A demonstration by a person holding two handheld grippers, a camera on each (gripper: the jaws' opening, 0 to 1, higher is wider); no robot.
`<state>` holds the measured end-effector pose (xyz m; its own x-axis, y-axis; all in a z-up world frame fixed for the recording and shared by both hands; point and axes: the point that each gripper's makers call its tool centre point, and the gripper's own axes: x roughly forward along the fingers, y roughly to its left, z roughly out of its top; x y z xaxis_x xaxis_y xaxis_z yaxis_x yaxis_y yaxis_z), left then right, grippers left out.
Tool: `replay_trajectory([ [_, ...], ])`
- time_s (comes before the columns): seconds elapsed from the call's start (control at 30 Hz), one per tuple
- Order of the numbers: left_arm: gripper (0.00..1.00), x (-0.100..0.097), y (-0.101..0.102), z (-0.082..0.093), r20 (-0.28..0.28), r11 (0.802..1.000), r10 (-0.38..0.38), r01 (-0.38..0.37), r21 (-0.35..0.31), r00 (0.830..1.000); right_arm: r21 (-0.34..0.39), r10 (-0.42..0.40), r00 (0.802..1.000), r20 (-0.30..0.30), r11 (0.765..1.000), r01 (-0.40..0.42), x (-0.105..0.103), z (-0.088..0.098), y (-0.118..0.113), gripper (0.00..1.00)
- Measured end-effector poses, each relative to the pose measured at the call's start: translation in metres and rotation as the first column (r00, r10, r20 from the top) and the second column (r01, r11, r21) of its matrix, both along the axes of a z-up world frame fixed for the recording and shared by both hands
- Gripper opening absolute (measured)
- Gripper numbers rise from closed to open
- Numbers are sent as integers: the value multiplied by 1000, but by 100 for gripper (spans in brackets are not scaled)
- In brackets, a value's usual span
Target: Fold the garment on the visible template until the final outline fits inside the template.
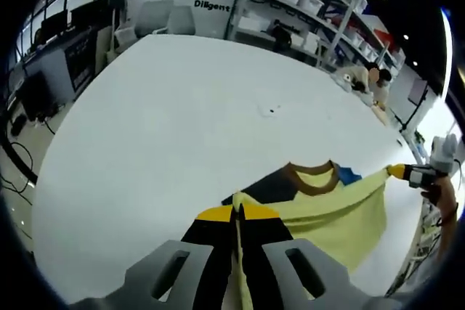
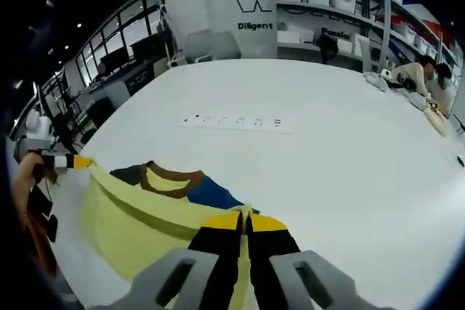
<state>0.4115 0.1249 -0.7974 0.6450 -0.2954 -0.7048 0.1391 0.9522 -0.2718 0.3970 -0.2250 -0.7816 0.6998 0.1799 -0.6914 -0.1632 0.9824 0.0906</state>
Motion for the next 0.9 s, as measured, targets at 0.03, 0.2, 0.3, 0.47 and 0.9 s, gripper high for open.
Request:
replay_trajectory([
  [0.03,1,1,-1,0,-1,1000,0,0,-1,1000,3,-9,1000,4,1000,9,2,1,0,0],
  [0.2,1,9,0,-16,-37,1000,21,-22,-4,999,-5,-21,1000,-19,1000,21,9,-14,-1,0],
  [0.3,1,12,-1,-26,-50,1000,20,-20,5,999,-13,-18,999,-40,1000,18,11,-25,-1,0],
  [0.47,1,14,-2,-42,-59,999,13,-11,39,998,-27,-7,999,-52,1000,6,16,-42,-2,0],
  [0.9,1,17,0,-59,-47,996,-12,16,87,999,-58,51,997,-53,997,-54,20,-64,-4,0],
])
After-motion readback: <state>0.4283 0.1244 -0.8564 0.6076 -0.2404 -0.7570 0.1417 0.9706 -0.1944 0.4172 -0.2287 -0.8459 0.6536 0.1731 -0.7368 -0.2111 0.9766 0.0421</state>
